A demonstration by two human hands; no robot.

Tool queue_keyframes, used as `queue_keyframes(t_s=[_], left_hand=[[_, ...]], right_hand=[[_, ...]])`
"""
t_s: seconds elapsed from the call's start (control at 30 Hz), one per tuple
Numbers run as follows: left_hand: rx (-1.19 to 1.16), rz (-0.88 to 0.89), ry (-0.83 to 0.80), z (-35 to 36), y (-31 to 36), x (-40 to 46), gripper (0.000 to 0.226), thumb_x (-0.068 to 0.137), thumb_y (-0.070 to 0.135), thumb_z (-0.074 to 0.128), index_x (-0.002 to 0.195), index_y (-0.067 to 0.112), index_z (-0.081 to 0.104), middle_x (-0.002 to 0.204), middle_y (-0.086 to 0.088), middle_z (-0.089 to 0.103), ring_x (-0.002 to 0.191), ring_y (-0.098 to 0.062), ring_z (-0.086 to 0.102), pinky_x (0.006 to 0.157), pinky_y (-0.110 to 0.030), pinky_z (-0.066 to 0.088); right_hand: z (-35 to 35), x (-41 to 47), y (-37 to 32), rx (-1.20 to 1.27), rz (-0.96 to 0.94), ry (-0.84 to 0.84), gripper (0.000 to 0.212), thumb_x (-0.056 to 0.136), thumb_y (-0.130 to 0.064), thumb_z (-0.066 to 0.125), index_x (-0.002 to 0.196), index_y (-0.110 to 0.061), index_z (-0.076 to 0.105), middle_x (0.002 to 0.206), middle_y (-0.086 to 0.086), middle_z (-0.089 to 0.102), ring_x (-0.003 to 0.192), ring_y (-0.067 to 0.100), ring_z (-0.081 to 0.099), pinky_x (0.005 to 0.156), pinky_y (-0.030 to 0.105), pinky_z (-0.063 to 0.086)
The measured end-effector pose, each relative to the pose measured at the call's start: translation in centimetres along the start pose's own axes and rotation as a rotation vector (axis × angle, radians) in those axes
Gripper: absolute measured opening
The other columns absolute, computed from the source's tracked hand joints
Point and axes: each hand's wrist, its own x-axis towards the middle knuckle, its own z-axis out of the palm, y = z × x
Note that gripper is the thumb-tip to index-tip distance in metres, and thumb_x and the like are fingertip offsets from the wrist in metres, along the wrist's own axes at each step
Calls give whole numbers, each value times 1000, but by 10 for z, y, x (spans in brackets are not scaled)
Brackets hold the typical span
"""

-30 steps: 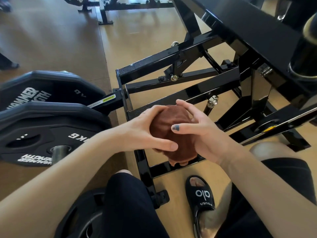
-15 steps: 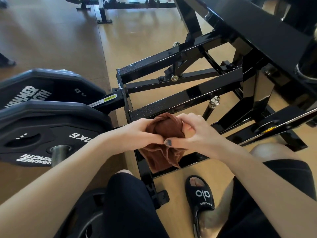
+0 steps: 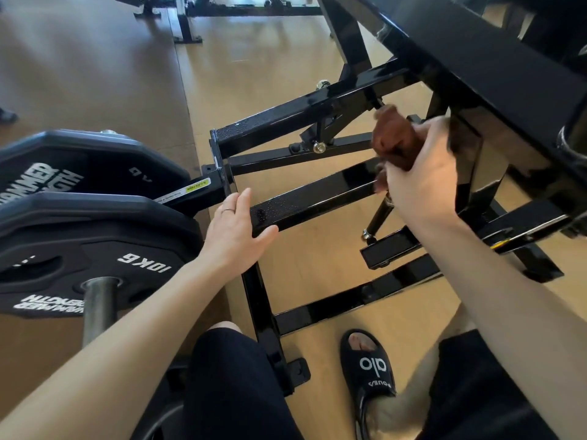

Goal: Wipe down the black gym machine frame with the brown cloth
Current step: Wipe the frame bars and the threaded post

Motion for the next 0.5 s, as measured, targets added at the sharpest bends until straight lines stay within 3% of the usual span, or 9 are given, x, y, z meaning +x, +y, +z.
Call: queue_keyframes(t_s=[0.07, 0.17, 0.23, 0.3, 0.43, 0.5], left_hand=[[89, -41, 2, 13, -12, 4, 92, 96, 56, 59, 163, 18, 9, 170, -8, 11, 157, -26, 11, 126, -44, 19], [154, 6, 21, 21, -22, 3, 86, 98, 45, 63, 162, 12, 16, 170, -8, 12, 157, -24, 9, 125, -41, 19], [177, 47, 66, 18, -26, 1, 78, 97, 36, 67, 159, 11, 27, 168, -7, 21, 155, -24, 15, 123, -41, 25], [165, 61, 91, 14, -29, 1, 71, 95, 30, 70, 155, 10, 38, 164, -6, 30, 153, -24, 22, 119, -45, 35], [170, 90, 121, 10, -30, 2, 65, 93, 26, 74, 149, 9, 48, 158, -6, 41, 149, -23, 29, 112, -46, 44], [185, 109, 116, 9, -32, 2, 64, 92, 26, 75, 148, 9, 49, 154, -6, 46, 147, -24, 33, 109, -47, 47]], right_hand=[[8, 10, 13, -357, -212, 26, 71, 85, -2, 76, 145, -16, 40, 138, 14, 56, 130, 34, 54, 104, 56, 51], [26, 13, 34, -738, -336, -268, 79, 88, -17, 75, 156, -17, 34, 158, 13, 41, 150, 38, 29, 123, 57, 23], [39, 11, 43, -732, -295, -404, 72, 95, -40, 65, 157, -23, 32, 165, 10, 31, 154, 34, 22, 127, 52, 11], [50, 10, 44, -716, -277, -403, 65, 100, -50, 51, 157, -27, 32, 166, 8, 30, 154, 32, 22, 128, 50, 9], [68, -3, 37, -695, -310, -291, 55, 105, -47, 41, 155, -24, 38, 161, 7, 40, 150, 31, 33, 125, 49, 18], [89, -24, 22, -643, -353, -338, 55, 105, -49, 39, 154, -25, 41, 159, 4, 43, 149, 27, 35, 125, 49, 20]])
